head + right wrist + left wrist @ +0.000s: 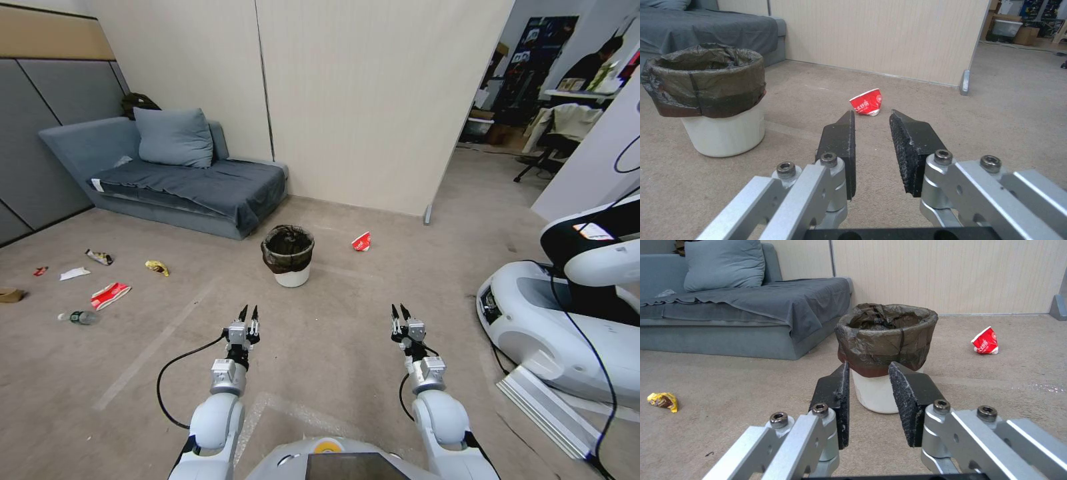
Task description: Pick up the trash bin, then pick up the garbage from the floor and place it into the trash bin.
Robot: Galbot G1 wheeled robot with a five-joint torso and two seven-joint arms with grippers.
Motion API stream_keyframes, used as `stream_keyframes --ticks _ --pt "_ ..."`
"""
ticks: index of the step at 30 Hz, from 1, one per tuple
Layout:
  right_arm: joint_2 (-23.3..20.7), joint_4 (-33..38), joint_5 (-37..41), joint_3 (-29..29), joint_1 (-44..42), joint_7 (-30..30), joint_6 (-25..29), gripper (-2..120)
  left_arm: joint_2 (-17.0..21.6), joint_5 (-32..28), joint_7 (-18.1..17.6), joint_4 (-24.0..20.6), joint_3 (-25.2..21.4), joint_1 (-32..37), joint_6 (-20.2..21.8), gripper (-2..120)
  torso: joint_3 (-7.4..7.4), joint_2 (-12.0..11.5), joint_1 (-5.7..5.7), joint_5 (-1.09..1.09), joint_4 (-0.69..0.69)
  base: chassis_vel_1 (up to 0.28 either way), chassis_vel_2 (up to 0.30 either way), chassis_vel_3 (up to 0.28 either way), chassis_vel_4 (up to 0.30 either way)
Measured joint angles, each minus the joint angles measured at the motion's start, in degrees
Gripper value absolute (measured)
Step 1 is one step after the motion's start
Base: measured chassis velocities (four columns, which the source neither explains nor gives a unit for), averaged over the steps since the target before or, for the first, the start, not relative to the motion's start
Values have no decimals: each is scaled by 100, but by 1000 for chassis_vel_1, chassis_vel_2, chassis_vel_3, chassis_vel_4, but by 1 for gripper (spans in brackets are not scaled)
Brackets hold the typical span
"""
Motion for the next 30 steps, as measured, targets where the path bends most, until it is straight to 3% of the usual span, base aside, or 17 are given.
stream_keyframes --ticks 25,28,30 --pt "0 12 5 0 -3 11 -20 21 7 -6 -6 -1 0 0 12 25 0 0 0 0 0 0 0 0 0" --pt "-12 203 84 28 -57 232 -278 30 69 -59 -76 -75 -1 2 178 33 0 0 0 1 1 0 0 0 0" --pt "-49 647 272 124 -179 753 -852 38 214 -194 -253 -257 -10 5 563 41 0 0 0 -2 0 0 0 0 0"
